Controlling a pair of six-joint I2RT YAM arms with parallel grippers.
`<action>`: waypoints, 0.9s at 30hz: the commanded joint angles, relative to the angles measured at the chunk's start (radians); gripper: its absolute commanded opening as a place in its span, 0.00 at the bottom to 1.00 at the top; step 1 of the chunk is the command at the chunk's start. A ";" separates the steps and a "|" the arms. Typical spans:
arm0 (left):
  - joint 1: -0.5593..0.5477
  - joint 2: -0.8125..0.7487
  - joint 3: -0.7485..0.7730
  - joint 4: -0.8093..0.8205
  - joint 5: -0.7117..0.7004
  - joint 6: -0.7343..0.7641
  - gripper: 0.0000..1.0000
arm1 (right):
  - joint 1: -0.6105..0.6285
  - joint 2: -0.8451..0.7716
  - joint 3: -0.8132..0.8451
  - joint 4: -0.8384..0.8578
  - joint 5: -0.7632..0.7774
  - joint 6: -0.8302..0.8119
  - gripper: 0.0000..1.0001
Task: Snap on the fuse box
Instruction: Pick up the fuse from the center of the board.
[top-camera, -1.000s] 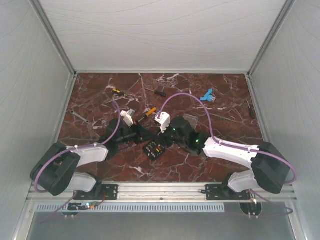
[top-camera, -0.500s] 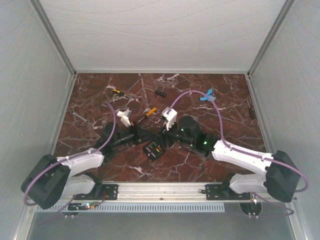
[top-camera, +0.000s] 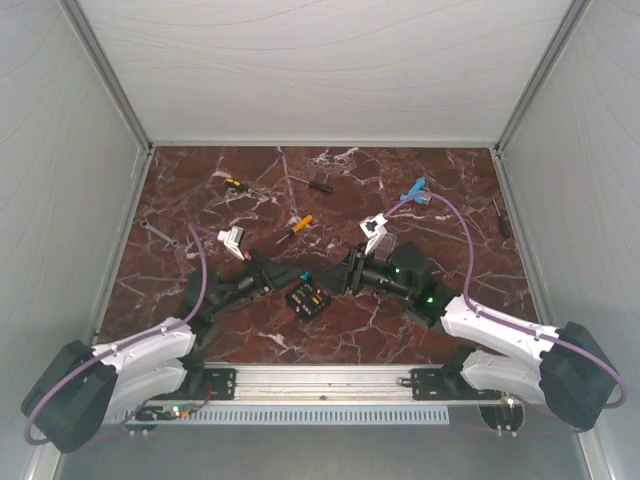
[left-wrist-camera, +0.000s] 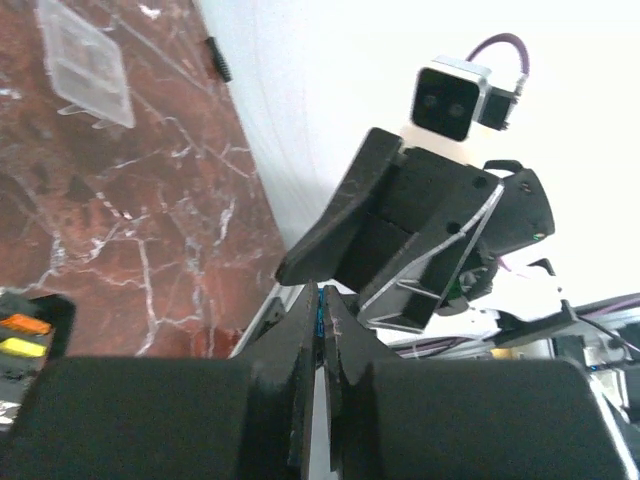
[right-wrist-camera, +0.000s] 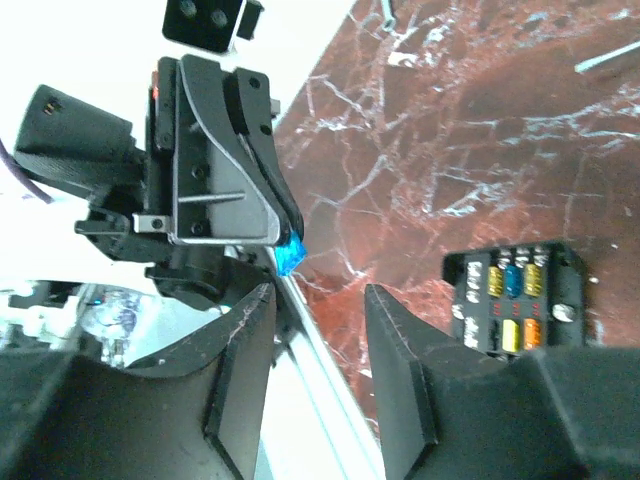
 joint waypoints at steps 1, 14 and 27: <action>-0.033 -0.050 -0.008 0.162 -0.053 -0.071 0.00 | -0.011 -0.016 -0.007 0.192 -0.054 0.135 0.37; -0.088 -0.045 -0.017 0.277 -0.074 -0.096 0.00 | -0.011 0.020 -0.017 0.321 -0.084 0.196 0.26; -0.110 0.006 -0.050 0.414 -0.117 -0.129 0.00 | -0.008 0.053 -0.030 0.385 -0.120 0.232 0.15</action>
